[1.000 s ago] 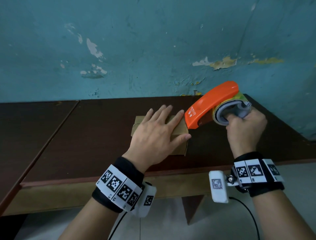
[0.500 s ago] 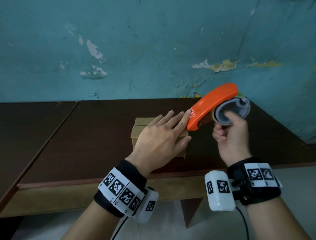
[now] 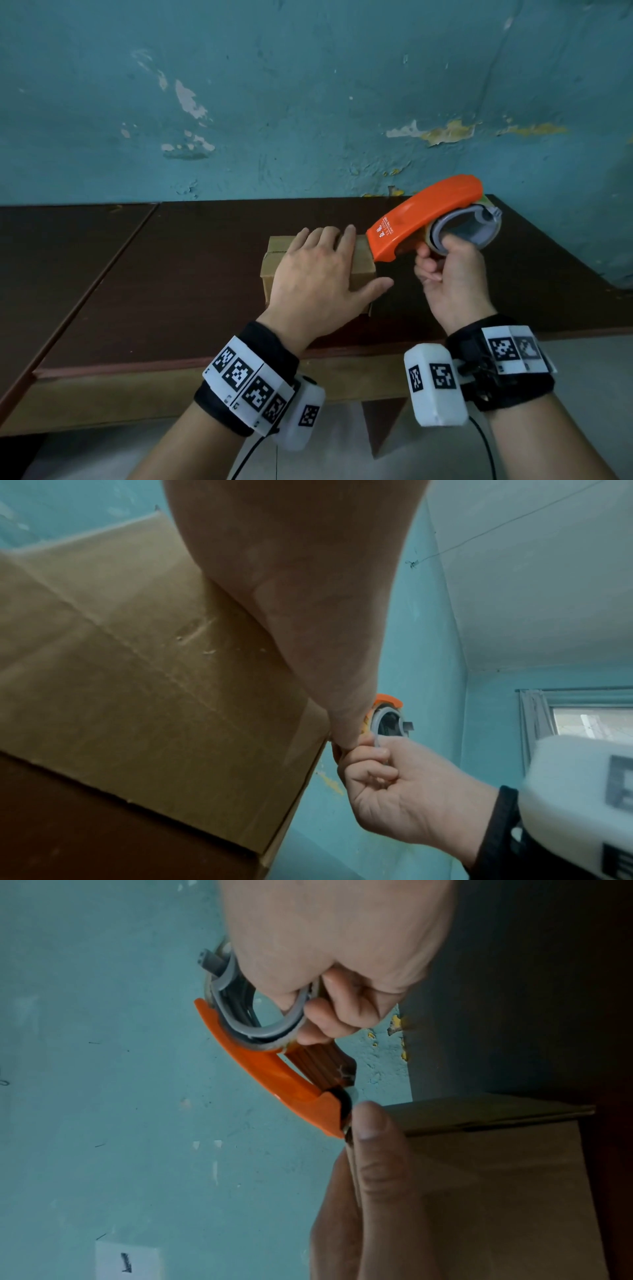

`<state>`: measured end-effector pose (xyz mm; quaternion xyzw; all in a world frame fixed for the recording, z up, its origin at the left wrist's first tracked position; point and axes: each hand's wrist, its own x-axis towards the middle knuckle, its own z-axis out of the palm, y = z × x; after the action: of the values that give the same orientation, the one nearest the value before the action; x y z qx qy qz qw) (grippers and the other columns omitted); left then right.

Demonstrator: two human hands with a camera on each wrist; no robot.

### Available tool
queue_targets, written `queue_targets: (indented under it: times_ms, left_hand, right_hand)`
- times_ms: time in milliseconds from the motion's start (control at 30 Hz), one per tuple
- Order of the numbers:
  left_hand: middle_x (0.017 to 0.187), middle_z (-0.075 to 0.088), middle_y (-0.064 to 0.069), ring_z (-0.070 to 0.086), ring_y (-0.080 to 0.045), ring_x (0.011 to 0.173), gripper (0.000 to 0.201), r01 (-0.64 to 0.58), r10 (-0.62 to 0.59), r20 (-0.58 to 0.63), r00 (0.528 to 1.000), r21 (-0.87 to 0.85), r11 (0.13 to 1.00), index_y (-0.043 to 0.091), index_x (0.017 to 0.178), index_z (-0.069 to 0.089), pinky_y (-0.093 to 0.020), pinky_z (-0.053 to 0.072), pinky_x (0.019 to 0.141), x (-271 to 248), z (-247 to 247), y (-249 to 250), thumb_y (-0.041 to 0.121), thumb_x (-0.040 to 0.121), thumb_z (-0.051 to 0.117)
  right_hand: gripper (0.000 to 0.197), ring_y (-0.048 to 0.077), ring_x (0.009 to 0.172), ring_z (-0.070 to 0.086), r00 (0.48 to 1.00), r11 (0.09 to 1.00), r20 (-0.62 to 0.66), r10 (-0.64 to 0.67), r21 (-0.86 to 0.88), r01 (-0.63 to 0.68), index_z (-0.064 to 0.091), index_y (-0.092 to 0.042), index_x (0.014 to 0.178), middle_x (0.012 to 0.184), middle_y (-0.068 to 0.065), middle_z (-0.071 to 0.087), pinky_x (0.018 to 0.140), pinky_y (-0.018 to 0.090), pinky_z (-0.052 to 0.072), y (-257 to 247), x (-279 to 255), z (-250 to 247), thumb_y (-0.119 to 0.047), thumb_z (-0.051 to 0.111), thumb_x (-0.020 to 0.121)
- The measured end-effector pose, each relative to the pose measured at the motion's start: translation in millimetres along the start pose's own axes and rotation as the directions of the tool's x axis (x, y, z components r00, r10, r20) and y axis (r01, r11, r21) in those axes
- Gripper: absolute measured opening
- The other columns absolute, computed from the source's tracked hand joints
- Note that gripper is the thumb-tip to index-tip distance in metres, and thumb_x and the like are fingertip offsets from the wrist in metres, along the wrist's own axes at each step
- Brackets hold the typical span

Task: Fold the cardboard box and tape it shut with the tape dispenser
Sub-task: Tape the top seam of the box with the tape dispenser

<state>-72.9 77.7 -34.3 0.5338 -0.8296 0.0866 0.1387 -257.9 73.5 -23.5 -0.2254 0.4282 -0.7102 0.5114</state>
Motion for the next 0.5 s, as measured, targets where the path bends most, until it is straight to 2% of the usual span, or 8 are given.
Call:
queue_targets:
  times_ms: [100,200,333,433,500]
  left_hand:
    - [0.138,0.06,-0.006,0.058,-0.025,0.13,0.093,0.033,-0.033,-0.021,0.999,0.016,0.999,0.016,0.155,0.046,-0.043,0.037,0.118,2.0,-0.9,-1.3,0.084,0.094,0.024]
    - [0.126,0.061,-0.005,0.06,-0.025,0.118,0.083,0.045,-0.044,-0.015,0.999,0.038,0.998,0.021,0.142,0.054,-0.043,0.043,0.111,5.5,-3.7,-3.1,0.081,0.091,0.028]
    - [0.126,0.058,-0.006,0.057,-0.026,0.118,0.079,0.069,-0.07,0.015,0.997,0.063,0.996,0.02,0.139,0.052,-0.042,0.043,0.108,9.4,-6.3,-0.8,0.08,0.09,0.037]
    - [0.121,0.059,-0.005,0.058,-0.025,0.115,0.08,0.076,-0.076,-0.009,0.997,0.048,0.996,0.018,0.134,0.056,-0.041,0.044,0.106,8.9,-5.1,0.3,0.081,0.088,0.036]
    - [0.119,0.061,-0.005,0.059,-0.026,0.115,0.083,0.072,-0.071,-0.02,0.997,0.032,0.997,0.017,0.131,0.057,-0.043,0.043,0.109,7.6,-4.7,-0.4,0.083,0.086,0.033]
  right_hand:
    - [0.018,0.007,0.044,0.041,1.0,1.0,0.019,0.004,-0.011,-0.003,0.055,-0.013,0.082,0.061,0.002,0.052,0.038,0.015,0.027,1.3,0.1,1.1,-0.009,0.046,0.097]
    - [0.019,0.008,0.044,0.041,0.999,1.0,0.037,0.002,-0.025,-0.002,0.054,-0.012,0.081,0.06,0.002,0.052,0.038,0.016,0.027,2.7,0.5,1.8,-0.009,0.047,0.097]
    - [0.021,0.008,0.042,0.04,0.999,0.999,0.045,-0.002,-0.033,0.004,0.054,-0.012,0.079,0.06,0.003,0.051,0.038,0.016,0.024,2.5,2.4,3.2,-0.008,0.046,0.097]
    - [0.022,0.007,0.041,0.04,0.999,0.999,0.031,0.01,-0.033,-0.009,0.053,-0.012,0.077,0.06,0.003,0.051,0.039,0.017,0.023,2.3,4.2,1.9,-0.008,0.045,0.096]
    - [0.021,0.007,0.041,0.042,1.0,1.0,0.027,0.011,-0.028,-0.01,0.053,-0.012,0.078,0.061,0.004,0.051,0.038,0.016,0.025,2.1,4.5,1.0,-0.007,0.044,0.096]
